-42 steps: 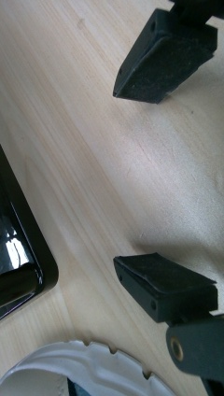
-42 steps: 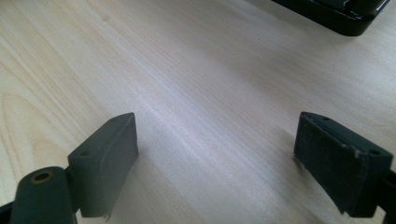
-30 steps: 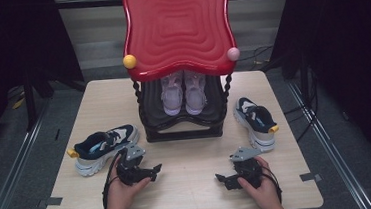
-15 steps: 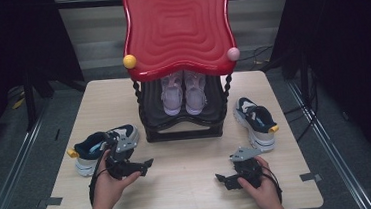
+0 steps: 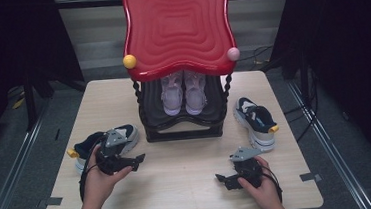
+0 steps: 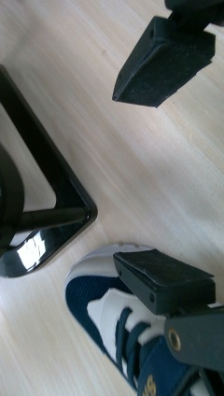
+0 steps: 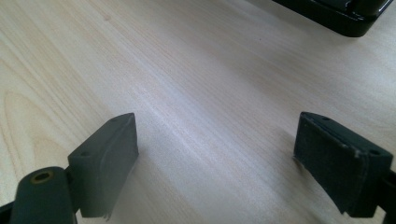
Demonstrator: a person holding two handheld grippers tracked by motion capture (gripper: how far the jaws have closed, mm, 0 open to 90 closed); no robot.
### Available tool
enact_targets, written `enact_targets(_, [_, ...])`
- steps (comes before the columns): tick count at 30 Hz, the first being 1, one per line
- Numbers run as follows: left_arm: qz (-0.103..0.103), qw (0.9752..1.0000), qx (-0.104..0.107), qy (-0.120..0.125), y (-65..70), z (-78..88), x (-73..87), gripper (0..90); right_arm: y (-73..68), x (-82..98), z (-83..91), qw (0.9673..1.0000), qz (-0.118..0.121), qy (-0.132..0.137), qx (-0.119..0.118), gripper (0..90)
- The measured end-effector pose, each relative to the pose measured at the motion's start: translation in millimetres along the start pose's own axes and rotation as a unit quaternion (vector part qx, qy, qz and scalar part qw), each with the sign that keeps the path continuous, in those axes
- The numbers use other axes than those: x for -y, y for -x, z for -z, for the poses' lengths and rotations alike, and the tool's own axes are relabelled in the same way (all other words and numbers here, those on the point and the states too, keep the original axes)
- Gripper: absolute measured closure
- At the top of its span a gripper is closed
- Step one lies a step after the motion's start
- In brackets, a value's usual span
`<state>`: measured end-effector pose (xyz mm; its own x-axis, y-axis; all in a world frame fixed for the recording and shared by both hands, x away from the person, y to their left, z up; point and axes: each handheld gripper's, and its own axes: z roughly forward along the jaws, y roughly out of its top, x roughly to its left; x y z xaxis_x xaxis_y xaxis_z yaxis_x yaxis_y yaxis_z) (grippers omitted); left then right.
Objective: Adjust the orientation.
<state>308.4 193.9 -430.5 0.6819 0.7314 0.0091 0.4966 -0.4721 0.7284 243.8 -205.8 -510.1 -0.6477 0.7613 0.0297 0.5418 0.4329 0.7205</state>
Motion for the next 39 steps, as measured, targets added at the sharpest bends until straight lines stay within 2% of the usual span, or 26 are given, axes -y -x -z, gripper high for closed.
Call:
enact_targets(10, [0.005, 0.9997, -0.023, -0.001, -20.7, 11.1, -1.7, 18.7, 0.0, 0.0, 0.0, 1.0, -0.001, 0.0, -0.001, 13.0])
enact_targets(13, [0.009, 0.9992, -0.039, -0.003, -27.0, 14.5, -0.1, 18.6, 0.0, 0.0, 0.1, 1.0, -0.001, 0.0, -0.001, 13.0])
enact_targets(14, [0.003, 0.9991, -0.041, -0.007, -30.0, 16.4, 0.6, 18.9, 0.0, 0.0, 0.1, 1.0, -0.001, 0.0, -0.001, 13.0])
enact_targets(16, [0.008, 0.9991, -0.042, -0.003, -33.6, 19.0, 1.7, 21.3, 0.1, 0.0, 0.0, 1.0, 0.0, 0.0, -0.001, 13.0])
enact_targets(17, [0.012, 0.9988, -0.048, -0.002, -34.2, 19.3, 2.3, 19.3, 0.0, 0.0, 0.1, 1.0, -0.001, 0.0, -0.001, 13.0])
enact_targets(18, [0.007, 0.9986, -0.052, -0.006, -36.2, 21.1, 2.6, 18.5, 0.0, 0.0, 0.1, 1.0, -0.001, 0.0, -0.001, 13.0])
enact_targets(19, [0.016, 0.9986, -0.051, -0.001, -36.7, 22.1, 3.0, 18.8, 0.1, 0.0, 0.1, 1.0, -0.001, 0.0, -0.001, 13.0])
enact_targets(22, [0.018, 0.9982, -0.057, -0.007, -40.3, 24.4, 4.2, 19.1, 0.1, 0.0, 0.1, 1.0, 0.0, 0.0, -0.001, 13.0])
enact_targets(24, [0.03, 0.9979, -0.057, -0.003, -42.5, 24.3, 7.3, 19.4, 0.1, 0.0, 0.1, 1.0, 0.0, 0.0, -0.001, 13.0])
enact_targets(27, [0.024, 0.9979, -0.06, -0.013, -47.4, 25.0, 12.7, 23.8, 0.1, 0.1, 0.1, 1.0, 0.0, 0.0, -0.001, 13.0])
enact_targets(28, [0.029, 0.9975, -0.063, -0.012, -48.2, 23.7, 14.9, 24.7, 0.1, 0.0, 0.1, 1.0, 0.0, 0.0, -0.001, 13.0])
enact_targets(30, [0.025, 0.9971, -0.065, -0.03, -52.2, 23.1, 19.3, 27.4, 0.1, 0.0, 0.1, 1.0, 0.0, 0.0, -0.001, 13.0])
enact_targets(35, [0.014, 0.9971, -0.059, -0.045, -54.4, 22.0, 28.1, 41.8, 0.1, 0.0, 0.1, 1.0, 0.0, 0.0, -0.001, 13.0])
enact_targets(37, [0.003, 0.9963, -0.073, -0.045, -52.9, 22.6, 29.5, 46.7, 0.1, 0.0, 0.1, 1.0, 0.0, 0.0, -0.001, 13.0])
enact_targets(39, [0.009, 0.9962, -0.075, -0.044, -52.3, 24.3, 29.4, 51.6, 0.1, 0.0, 0.1, 1.0, 0.0, 0.0, -0.001, 13.0])
